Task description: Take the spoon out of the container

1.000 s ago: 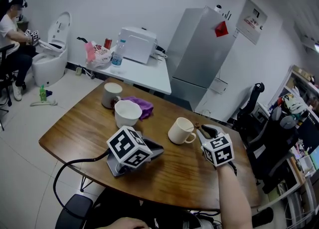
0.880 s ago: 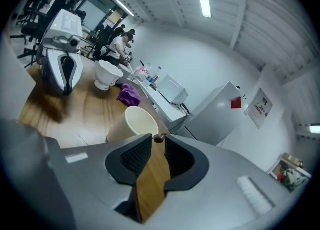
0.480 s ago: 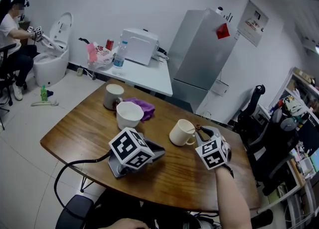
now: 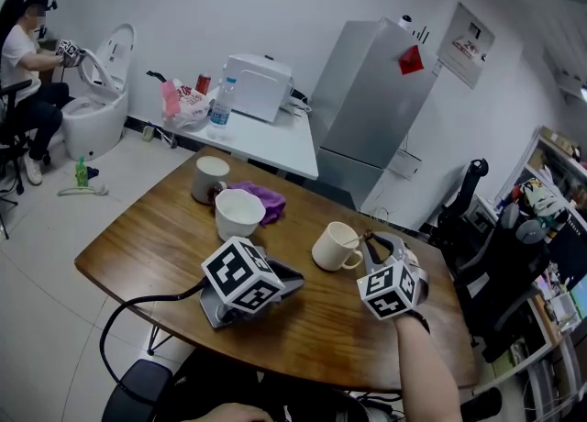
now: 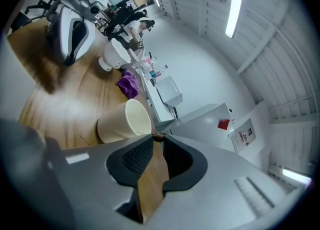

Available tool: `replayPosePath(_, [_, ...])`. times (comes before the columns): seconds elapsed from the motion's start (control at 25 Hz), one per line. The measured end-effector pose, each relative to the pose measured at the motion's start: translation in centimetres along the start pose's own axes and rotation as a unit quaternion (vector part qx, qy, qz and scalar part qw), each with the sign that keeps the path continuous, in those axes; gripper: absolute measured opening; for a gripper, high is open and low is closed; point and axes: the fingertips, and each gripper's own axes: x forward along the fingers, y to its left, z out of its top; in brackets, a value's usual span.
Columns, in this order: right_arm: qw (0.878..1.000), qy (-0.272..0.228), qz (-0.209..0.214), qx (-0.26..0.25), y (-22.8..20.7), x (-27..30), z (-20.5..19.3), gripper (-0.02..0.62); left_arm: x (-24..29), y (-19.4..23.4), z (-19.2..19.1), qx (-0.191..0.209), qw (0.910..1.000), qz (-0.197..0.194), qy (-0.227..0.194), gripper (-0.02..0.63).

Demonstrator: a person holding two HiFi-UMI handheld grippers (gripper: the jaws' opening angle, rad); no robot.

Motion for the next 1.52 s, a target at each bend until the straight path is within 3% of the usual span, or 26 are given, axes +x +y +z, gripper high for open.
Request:
replayPosePath(0.28, [0.999,-0.026,-0.025,-0.002,-1.9,-1.9,1.3,0.066,-0.1,0.0,0.0,-0.001,1.0000,-0.001,0.000,0.023])
replayPosePath(0.48, [0.996,-0.050,-0.039,0.060,-4.7,-3.6,1.5,0.066,-0.2,0.1,0.0,-0.001,1.0000,-0.001,0.000,0.023])
replayPosePath(0.84, [0.989,-0.055,-0.067,0.124,-8.1,-5.6,-1.1,0.066,-0.2,0.3,-0.2,-0.002,1.0000,-0.002,0.000,0.023])
replayPosePath(1.2, [0.976,-0.024,-0.047,0.212,-7.6,-5.5,-6.7,0.064,-0.3,0.1,0.0,-0.001,1.0000,-0.001,0.000,0.023])
replayPosePath(1.52, [0.974,0.032,-0.012,0.223,-4.0,-4.2,-11.6,0.064,-0.3,0.2,0.0,-0.001,1.0000,-0.001,0.000,0.023])
